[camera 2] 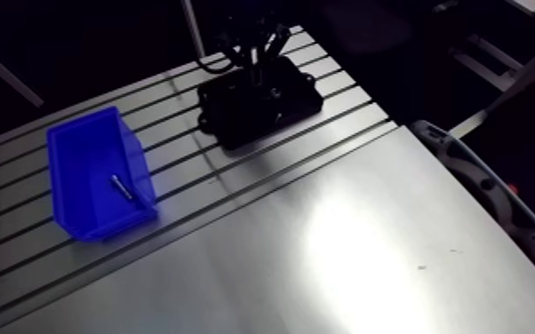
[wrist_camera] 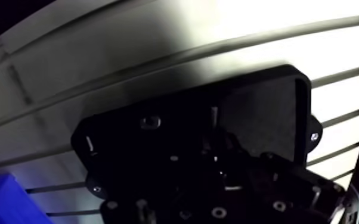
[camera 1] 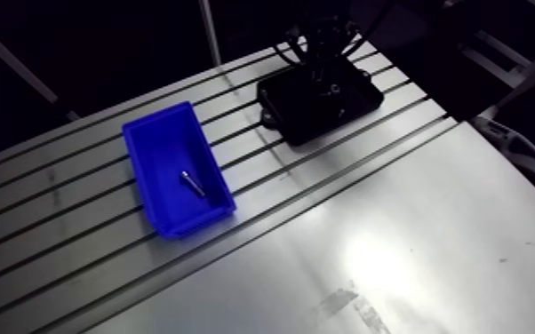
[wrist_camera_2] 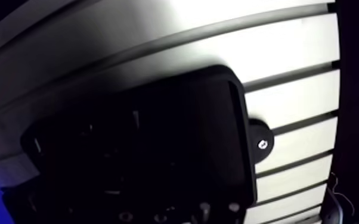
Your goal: Pick up the M10 bolt from the tray and put it into the blue bin.
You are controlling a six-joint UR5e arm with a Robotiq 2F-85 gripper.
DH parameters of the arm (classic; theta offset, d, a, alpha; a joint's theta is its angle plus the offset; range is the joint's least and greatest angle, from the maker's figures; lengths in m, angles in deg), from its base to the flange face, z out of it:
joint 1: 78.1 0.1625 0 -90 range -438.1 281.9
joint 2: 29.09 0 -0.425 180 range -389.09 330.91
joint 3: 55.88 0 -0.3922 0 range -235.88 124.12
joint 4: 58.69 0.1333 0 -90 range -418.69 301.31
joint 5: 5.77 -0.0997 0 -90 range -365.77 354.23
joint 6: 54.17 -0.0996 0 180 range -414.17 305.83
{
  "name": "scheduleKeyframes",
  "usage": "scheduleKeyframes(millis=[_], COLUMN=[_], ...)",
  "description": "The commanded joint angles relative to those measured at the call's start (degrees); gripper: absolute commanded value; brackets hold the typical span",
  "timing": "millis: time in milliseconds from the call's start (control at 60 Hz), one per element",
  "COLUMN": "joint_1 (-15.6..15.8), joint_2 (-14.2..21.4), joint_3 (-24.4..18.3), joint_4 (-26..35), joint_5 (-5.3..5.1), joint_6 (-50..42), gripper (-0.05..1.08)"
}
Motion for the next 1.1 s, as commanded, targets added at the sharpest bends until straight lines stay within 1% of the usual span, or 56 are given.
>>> scheduleKeyframes(millis=[17,150,283,367,417,433,483,500,517,533,583,617,633,650,667,683,700,717,733,750,767,783,800,817,833,850,900,917,933,950,967,983,1000,1017,1033,1050,1067,1083,1100], joint_1=[0.1,0.1,-0.1,-0.1,0.0,0.0,0.6,0.6,1.3,1.3,4.4,4.4,5.7,5.7,7.0,7.0,8.3,8.3,9.5,9.5,10.4,10.4,11.0,11.0,11.6,12.1,12.5,13.1,13.1,14.0,14.0,15.2,15.2,16.5,17.5,17.5,18.1,18.1,18.5], joint_2=[2.2,4.6,6.7,8.3,10.1,10.1,12.2,12.2,13.2,13.2,15.3,15.3,15.9,15.9,16.8,16.8,17.8,17.8,18.7,18.7,19.4,19.4,19.9,19.9,20.5,21.4,22.4,23.3,23.3,24.2,24.2,24.9,24.9,25.6,26.4,26.4,27.3,27.3,28.2], joint_3=[1.2,2.1,2.1,2.0,1.8,1.8,1.3,1.3,1.0,1.0,-0.2,-0.2,-0.5,-0.5,-0.5,-0.5,-0.2,-0.2,0.0,0.0,0.3,0.3,0.7,0.7,1.1,1.4,1.8,2.5,2.5,3.5,3.5,4.2,4.2,4.7,5.0,5.0,5.1,5.1,5.5], joint_4=[2.2,4.1,5.1,6.8,7.6,7.6,7.6,7.6,7.6,7.6,7.9,7.9,8.2,8.2,8.5,8.5,8.6,8.6,8.7,8.7,9.0,9.0,9.1,9.1,9.4,9.6,10.1,10.5,10.5,10.6,10.6,10.8,10.8,10.8,11.0,11.0,11.5,11.5,12.1], joint_5=[-0.02,0.76,1.03,1.05,0.56,0.56,0.20,0.20,-0.28,-0.28,-2.02,-2.02,-2.55,-2.55,-3.23,-3.23,-4.08,-4.08,-5.10,-5.10,-6.15,-6.15,-7.21,-7.21,-8.19,-8.78,-9.02,-9.13,-9.13,-9.15,-9.15,-8.93,-8.93,-8.67,-8.63,-8.63,-8.62,-8.62,-8.55], joint_6=[0.2,1.5,2.5,2.6,2.7,2.7,2.7,2.7,2.7,2.7,3.9,3.9,5.5,5.5,7.8,7.8,10.8,10.8,14.1,14.1,17.5,17.5,20.7,20.7,23.3,25.6,28.0,30.5,30.5,33.6,33.6,37.1,37.1,41.1,45.0,45.0,48.5,48.5,51.8], gripper=[1.07,1.07,1.07,1.07,1.07,1.07,1.07,1.07,1.07,1.07,1.07,1.07,1.07,1.07,1.07,1.07,1.06,1.06,1.06,1.06,1.06,1.06,1.06,1.06,1.06,1.06,1.06,1.06,1.06,1.06,1.06,1.06,1.06,1.06,1.06,1.06,1.06,1.06,1.06])
